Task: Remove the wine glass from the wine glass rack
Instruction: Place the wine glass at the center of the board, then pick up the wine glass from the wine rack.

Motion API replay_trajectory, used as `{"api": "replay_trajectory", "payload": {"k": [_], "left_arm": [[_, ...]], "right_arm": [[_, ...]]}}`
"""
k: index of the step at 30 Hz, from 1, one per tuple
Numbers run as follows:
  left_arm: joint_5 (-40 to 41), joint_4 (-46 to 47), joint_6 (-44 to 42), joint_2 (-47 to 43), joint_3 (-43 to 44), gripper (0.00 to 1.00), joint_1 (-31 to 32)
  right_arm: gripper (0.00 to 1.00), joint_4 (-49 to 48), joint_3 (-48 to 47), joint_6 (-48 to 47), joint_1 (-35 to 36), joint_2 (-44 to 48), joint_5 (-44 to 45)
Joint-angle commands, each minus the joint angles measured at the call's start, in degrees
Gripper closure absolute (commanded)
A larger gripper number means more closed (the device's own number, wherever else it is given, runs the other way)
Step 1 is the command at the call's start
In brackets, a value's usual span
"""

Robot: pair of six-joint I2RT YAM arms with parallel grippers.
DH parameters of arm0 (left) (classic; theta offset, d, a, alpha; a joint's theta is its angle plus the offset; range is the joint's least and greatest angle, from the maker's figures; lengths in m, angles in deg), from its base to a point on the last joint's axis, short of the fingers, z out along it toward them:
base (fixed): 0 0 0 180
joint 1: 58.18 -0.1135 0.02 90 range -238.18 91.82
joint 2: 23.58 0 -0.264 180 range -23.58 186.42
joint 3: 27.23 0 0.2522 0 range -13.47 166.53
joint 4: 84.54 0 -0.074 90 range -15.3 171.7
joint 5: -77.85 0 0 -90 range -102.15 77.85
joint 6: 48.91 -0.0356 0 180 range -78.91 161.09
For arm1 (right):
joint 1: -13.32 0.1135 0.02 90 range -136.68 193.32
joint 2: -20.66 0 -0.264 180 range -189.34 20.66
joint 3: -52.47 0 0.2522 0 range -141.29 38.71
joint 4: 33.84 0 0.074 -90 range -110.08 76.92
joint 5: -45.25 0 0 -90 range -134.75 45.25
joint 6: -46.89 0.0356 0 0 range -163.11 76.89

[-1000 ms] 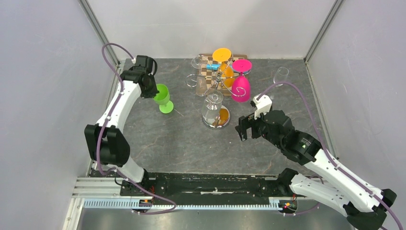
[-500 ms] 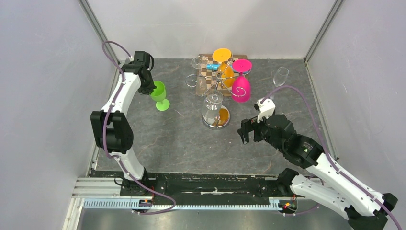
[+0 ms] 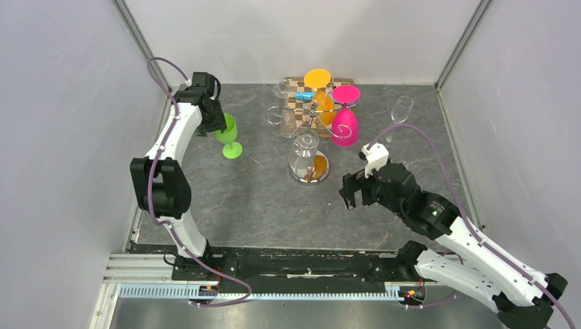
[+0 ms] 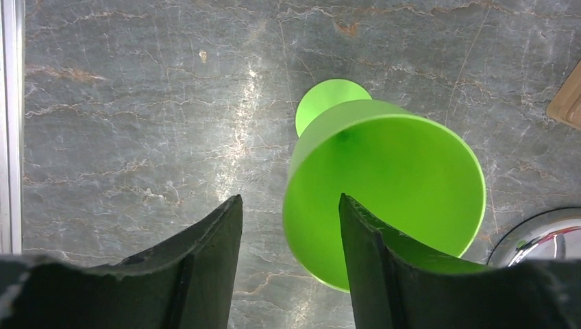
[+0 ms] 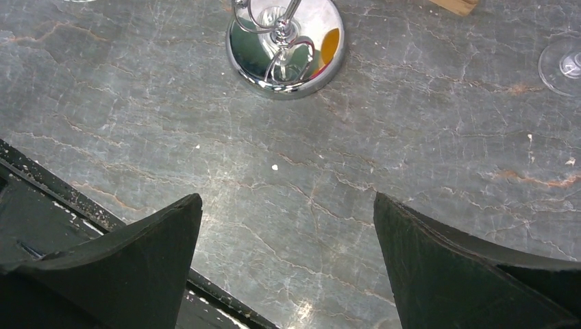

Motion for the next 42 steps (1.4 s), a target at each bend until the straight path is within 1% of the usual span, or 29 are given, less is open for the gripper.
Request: {"api": "replay_trajectory", "payload": {"k": [1,3,5,12,18,19,25,32,36,42], "left_arm": [[-0.4,0.0,-2.4,-4.8,2.1,0.36,-0.1],[-1.1,-0.1,-2.5,-6.5,1.8,0.29,-0.2],[-1.8,0.0,-2.4,-8.4,1.3,0.25,-0.2],[-7.6,2.9,-3.2,-17.1,-5.0,0.21,-0.1],[-11.6,5.1,-3.2,-24.9,-11.2,0.23,-0.1],[-13.5,5.5,-3.1,-26.1,-12.2,0.23,-0.1],[-19.5,7.0,-2.7,-33.1,-17.4,0.26,0.1],[-26.2,9.0,-1.9,-39.1,-24.5,0.29,1.4],[-27.3,11.3,-2.3,-42.0,-29.5,0.30,2.8],[-29.3,15.4,-2.2,-45.0,-36.3,0.32,3.7]], "right_arm": [[0.02,0.6,-3.1,-1.4,-0.1,-0.4,0.8],[0.02,1.2,-4.3,-1.6,-0.1,-0.5,1.7],[0.02,1.4,-5.3,-2.2,-0.1,-0.4,2.2],[0.02,2.5,-9.5,-2.1,-0.1,0.0,4.4],[0.02,4.9,-16.5,-3.4,-0.1,-1.1,8.5],[0.02,5.4,-17.7,-3.4,-0.1,-1.5,8.3],[0.06,6.5,-25.0,-1.9,-0.1,-5.1,3.0],[0.11,4.7,-30.2,4.1,-0.1,-9.2,-5.8],[0.14,2.0,-30.3,9.8,-0.1,-10.6,-9.8],[0.25,-6.2,-25.8,20.5,-0.1,-10.8,-14.7]]}}
